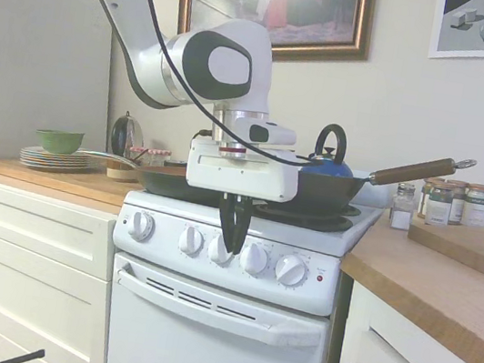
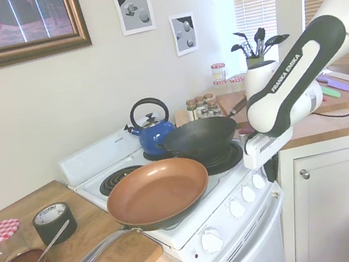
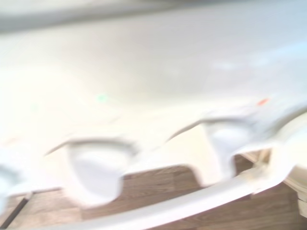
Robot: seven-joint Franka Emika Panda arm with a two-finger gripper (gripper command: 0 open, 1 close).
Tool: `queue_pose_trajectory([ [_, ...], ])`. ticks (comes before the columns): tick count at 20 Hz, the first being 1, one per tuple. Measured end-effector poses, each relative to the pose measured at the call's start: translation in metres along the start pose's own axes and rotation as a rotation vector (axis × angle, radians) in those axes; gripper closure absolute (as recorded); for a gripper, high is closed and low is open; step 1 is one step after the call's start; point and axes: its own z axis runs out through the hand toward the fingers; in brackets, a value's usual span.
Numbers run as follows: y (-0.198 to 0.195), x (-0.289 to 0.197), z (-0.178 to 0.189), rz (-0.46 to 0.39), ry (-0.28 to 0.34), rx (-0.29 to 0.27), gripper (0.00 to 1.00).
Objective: Turn on the stove on the bottom right
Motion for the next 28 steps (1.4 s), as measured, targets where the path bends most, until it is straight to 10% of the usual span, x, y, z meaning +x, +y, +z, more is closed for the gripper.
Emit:
queue_pose_trajectory([
  [28,-0.007,-0.041,-0.045,-0.045,0.003,0.046,0.0],
])
